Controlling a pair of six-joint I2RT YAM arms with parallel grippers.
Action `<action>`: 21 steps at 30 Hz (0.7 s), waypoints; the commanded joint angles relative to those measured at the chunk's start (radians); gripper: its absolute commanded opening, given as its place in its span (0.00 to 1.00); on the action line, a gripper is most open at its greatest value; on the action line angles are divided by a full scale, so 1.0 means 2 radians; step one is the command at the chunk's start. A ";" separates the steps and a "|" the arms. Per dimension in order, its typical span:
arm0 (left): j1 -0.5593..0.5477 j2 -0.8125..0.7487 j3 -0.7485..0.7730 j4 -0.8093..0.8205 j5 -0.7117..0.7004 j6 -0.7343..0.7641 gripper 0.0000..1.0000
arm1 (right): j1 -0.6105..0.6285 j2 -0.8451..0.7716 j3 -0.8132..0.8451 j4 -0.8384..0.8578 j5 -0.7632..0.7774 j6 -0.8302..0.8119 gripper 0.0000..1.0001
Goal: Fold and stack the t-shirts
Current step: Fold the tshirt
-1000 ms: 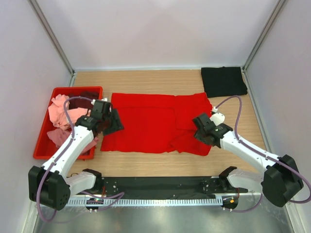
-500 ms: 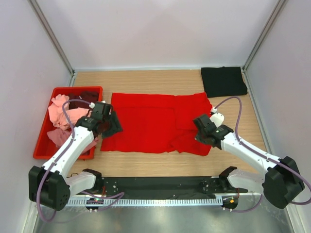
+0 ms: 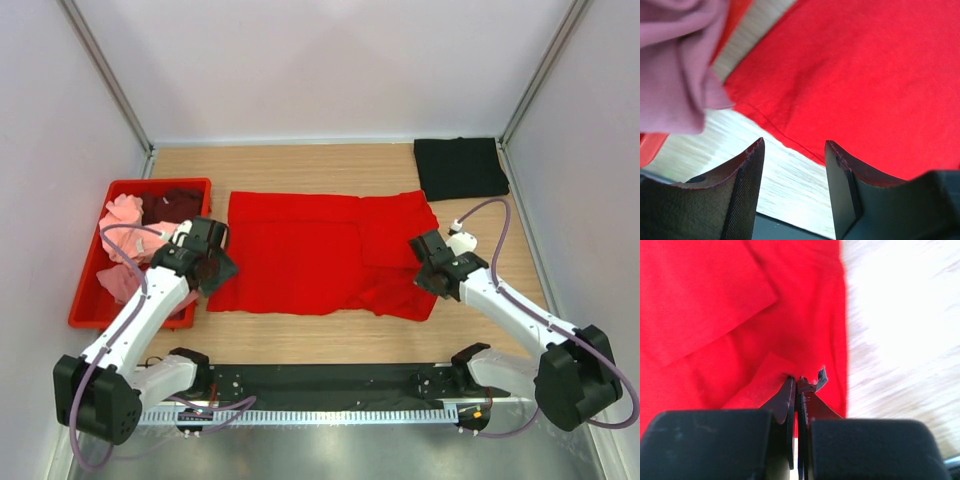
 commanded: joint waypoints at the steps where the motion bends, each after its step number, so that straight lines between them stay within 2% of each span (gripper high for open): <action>1: 0.002 -0.004 -0.003 -0.050 -0.056 -0.071 0.52 | -0.021 0.004 0.020 -0.024 0.005 -0.019 0.01; 6: 0.002 0.003 -0.026 -0.064 -0.065 -0.108 0.50 | -0.052 -0.027 0.013 -0.037 0.002 -0.030 0.01; 14: 0.002 0.026 -0.055 -0.015 -0.048 -0.132 0.44 | -0.053 -0.067 -0.005 0.004 -0.064 -0.026 0.01; 17: 0.002 0.038 -0.052 -0.034 -0.057 -0.180 0.42 | -0.053 -0.064 -0.007 0.010 -0.073 -0.025 0.01; 21: 0.002 0.041 -0.071 -0.021 -0.060 -0.233 0.43 | -0.053 -0.060 -0.013 0.022 -0.083 -0.025 0.01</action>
